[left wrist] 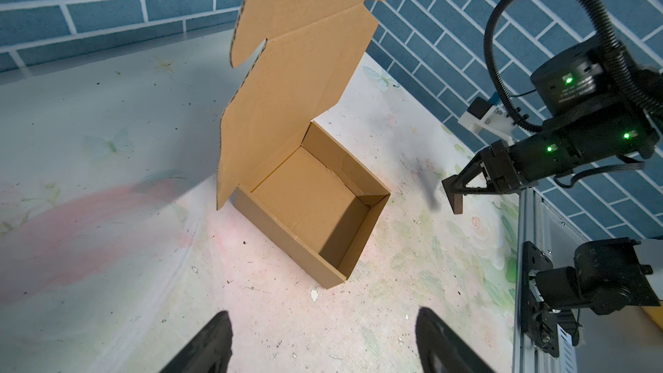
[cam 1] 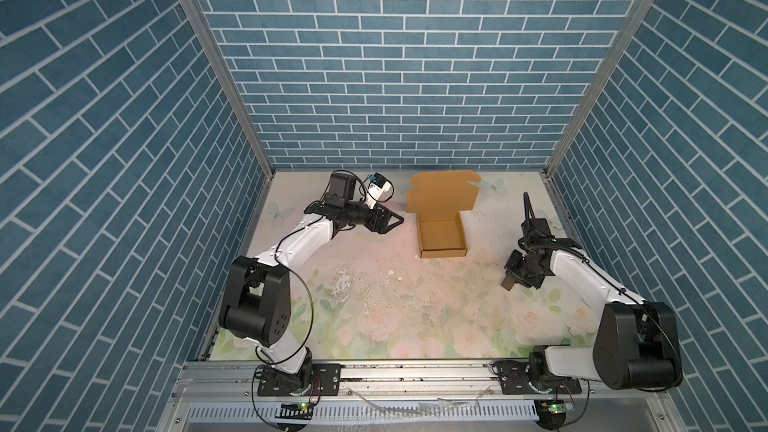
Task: Assemble paper box
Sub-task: Pick up the product from the bottom-right of the table, then place the product in the paper box.
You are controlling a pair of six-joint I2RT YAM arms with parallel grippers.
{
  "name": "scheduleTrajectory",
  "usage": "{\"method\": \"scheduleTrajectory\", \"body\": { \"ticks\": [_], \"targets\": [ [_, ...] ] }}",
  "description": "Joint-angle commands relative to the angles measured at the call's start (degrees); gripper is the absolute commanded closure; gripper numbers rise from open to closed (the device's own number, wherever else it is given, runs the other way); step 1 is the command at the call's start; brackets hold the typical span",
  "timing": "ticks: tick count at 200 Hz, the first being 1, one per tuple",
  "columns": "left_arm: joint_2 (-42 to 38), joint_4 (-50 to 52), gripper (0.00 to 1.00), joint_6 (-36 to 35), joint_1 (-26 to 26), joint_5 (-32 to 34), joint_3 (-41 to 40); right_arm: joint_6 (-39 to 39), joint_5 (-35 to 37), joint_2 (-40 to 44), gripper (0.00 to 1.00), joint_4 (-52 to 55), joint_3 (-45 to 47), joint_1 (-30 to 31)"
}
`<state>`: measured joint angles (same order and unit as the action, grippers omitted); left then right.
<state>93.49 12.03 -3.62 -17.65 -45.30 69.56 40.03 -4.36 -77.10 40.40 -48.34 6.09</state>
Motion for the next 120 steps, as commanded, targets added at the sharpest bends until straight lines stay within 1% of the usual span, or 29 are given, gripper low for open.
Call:
{"method": "scheduleTrajectory", "body": {
  "ticks": [1,39,64,70,93,120],
  "targets": [
    [-1.7,0.9,0.18,-1.4,-0.1,0.3,0.0,-0.4,-2.3,-1.4,0.72,-0.1,-4.3,0.9],
    [-1.6,0.8,0.18,-1.4,0.2,0.9,0.1,3.4,-1.0,-2.9,0.72,-3.4,-9.8,7.5],
    [-1.6,0.7,0.18,-1.2,0.3,0.5,0.0,5.7,-1.0,-7.5,0.73,-5.8,-14.8,12.5],
    [-1.4,0.6,0.18,-1.2,0.4,0.8,0.0,6.1,0.8,-8.3,0.73,-6.7,-15.8,13.7],
    [-1.7,0.5,0.18,-1.1,0.4,0.8,0.0,6.6,2.9,-11.9,0.73,-11.8,-18.3,17.9],
    [-1.6,0.3,0.18,-1.1,0.6,0.8,0.0,6.8,5.8,-14.7,0.74,-18.0,-18.7,20.2]
  ]
}}
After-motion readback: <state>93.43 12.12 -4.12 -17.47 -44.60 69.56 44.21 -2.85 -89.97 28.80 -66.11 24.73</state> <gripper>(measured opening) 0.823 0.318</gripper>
